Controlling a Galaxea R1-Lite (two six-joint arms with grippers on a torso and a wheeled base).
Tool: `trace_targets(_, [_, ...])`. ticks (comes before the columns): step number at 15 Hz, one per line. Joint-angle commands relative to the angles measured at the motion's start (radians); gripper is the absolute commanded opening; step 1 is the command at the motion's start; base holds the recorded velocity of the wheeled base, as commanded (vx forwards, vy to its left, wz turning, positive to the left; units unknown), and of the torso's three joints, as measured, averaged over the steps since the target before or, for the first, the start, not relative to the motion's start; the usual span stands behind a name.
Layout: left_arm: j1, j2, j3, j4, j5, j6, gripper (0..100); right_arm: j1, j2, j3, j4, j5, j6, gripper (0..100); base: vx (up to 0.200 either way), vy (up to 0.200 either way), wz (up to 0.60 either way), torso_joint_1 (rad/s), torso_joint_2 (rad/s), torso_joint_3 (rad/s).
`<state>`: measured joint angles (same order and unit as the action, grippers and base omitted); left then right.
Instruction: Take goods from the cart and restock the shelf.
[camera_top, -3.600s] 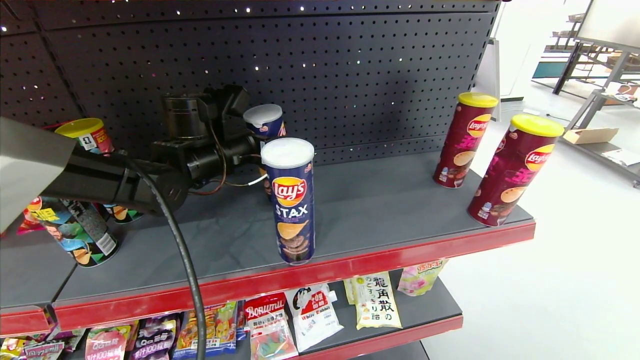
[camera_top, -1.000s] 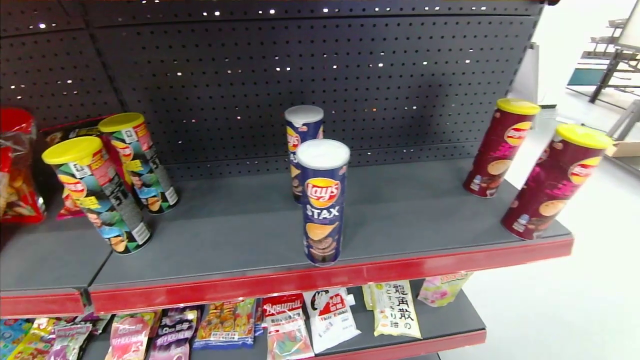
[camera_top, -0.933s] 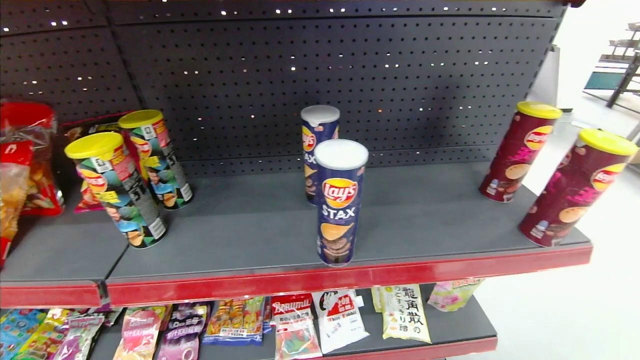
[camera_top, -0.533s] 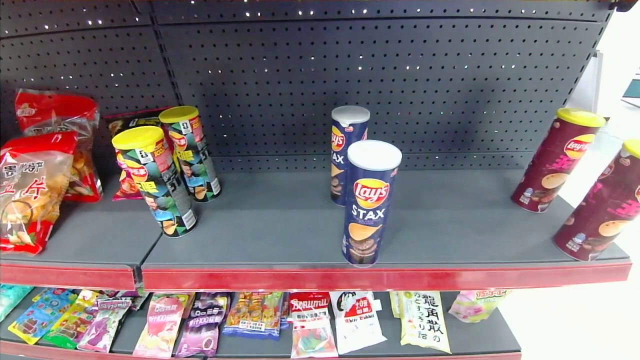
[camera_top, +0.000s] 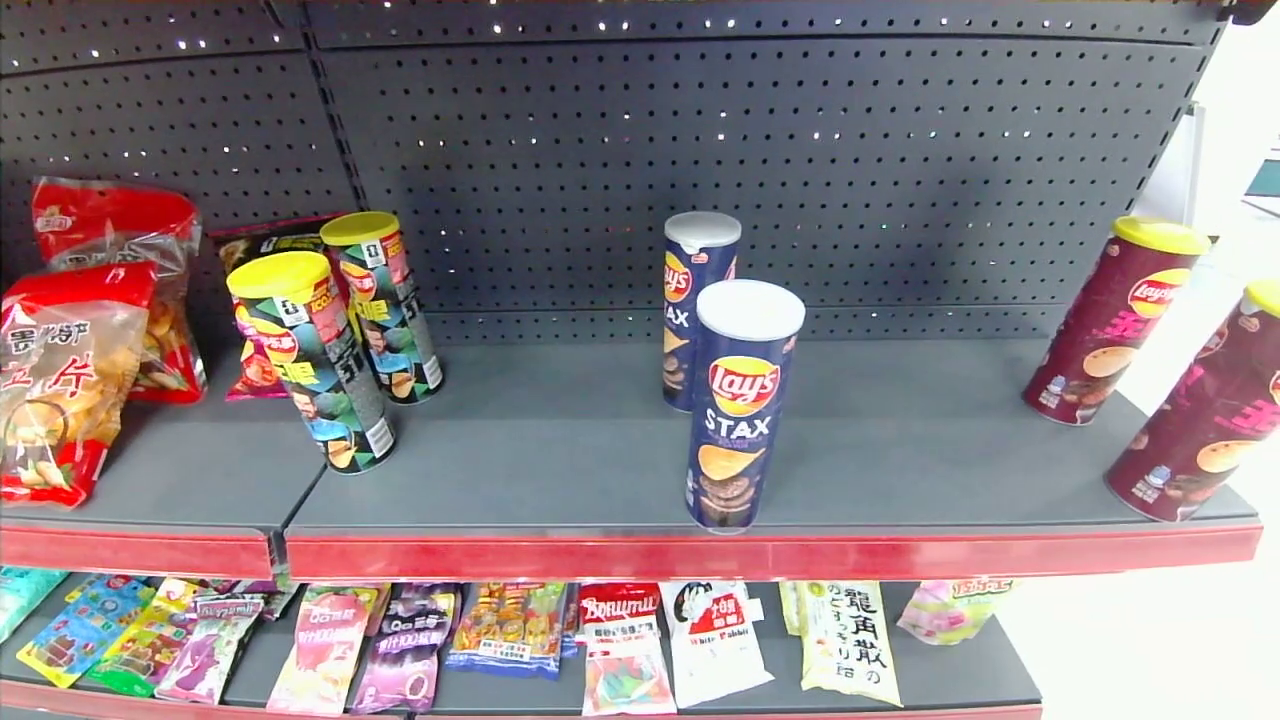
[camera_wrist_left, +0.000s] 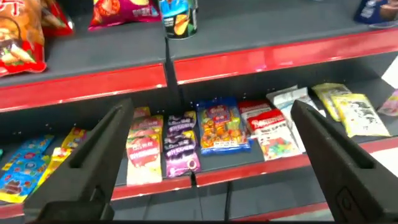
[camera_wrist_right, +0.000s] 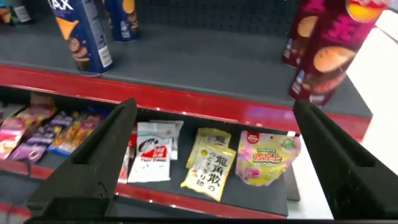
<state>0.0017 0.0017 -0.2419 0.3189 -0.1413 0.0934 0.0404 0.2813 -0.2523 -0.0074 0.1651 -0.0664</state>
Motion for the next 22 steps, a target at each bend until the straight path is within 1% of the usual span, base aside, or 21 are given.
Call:
trace_targets(1, [0.000, 0.000, 0.030, -0.015, 0.022, 0.000, 100, 0.102, 0.498, -0.186, -0.045, 0.033, -0.053, 100, 0.000, 0.000, 0.00, 0.000, 0.00, 0.000])
trace_targets(2, [0.000, 0.000, 0.053, -0.031, 0.052, 0.002, 100, 0.119, 0.598, -0.183, -0.095, 0.033, -0.084, 100, 0.000, 0.000, 0.00, 0.000, 0.00, 0.000])
trace_targets(3, [0.000, 0.000, 0.070, -0.044, 0.054, 0.003, 100, 0.153, 0.682, -0.188, -0.121, 0.033, -0.096, 100, 0.000, 0.000, 0.00, 0.000, 0.00, 0.000])
trace_targets(4, [0.000, 0.000, 0.081, -0.049, 0.057, 0.003, 100, 0.164, 0.714, -0.189, -0.138, 0.033, -0.095, 100, 0.000, 0.000, 0.00, 0.000, 0.00, 0.000])
trace_targets(5, [0.000, 0.000, 0.093, -0.063, 0.058, 0.011, 100, 0.185, 0.808, -0.191, -0.224, 0.030, -0.101, 100, 0.000, 0.000, 0.00, 0.000, 0.00, 0.000])
trace_targets(6, [0.000, 0.000, 0.101, -0.064, 0.054, 0.008, 100, 0.210, 0.878, -0.189, -0.278, 0.007, -0.101, 100, 0.000, 0.000, 0.00, 0.000, 0.00, 0.000])
trace_targets(8, [0.000, -0.002, 0.113, -0.089, 0.049, 0.003, 100, 0.236, 0.998, -0.189, -0.339, -0.047, -0.093, 100, 0.000, 0.000, 0.00, 0.000, 0.00, 0.000])
trace_targets(11, [0.000, -0.002, 0.187, -0.245, 0.040, -0.001, 100, 0.259, 1.116, -0.214, -0.422, -0.052, -0.082, 100, 0.000, 0.000, 0.00, 0.000, 0.00, 0.000])
trace_targets(12, [0.000, -0.002, 0.207, -0.282, 0.040, 0.008, 100, 0.271, 1.162, -0.245, -0.460, -0.055, -0.081, 100, 0.000, 0.000, 0.00, 0.000, 0.00, 0.000])
trace_targets(14, [0.000, -0.002, 0.216, -0.301, 0.045, 0.011, 100, 0.297, 1.228, -0.298, -0.476, -0.075, -0.079, 100, 0.000, 0.000, 0.00, 0.000, 0.00, 0.000])
trace_targets(18, [0.000, -0.002, 0.216, -0.301, 0.043, 0.012, 100, 0.355, 1.306, -0.340, -0.477, -0.082, -0.075, 100, 0.000, 0.000, 0.00, 0.000, 0.00, 0.000])
trace_targets(22, [0.000, -0.002, 0.216, -0.301, 0.046, 0.011, 100, 0.360, 1.374, -0.390, -0.477, -0.091, -0.072, 100, 0.000, 0.000, 0.00, 0.000, 0.00, 0.000])
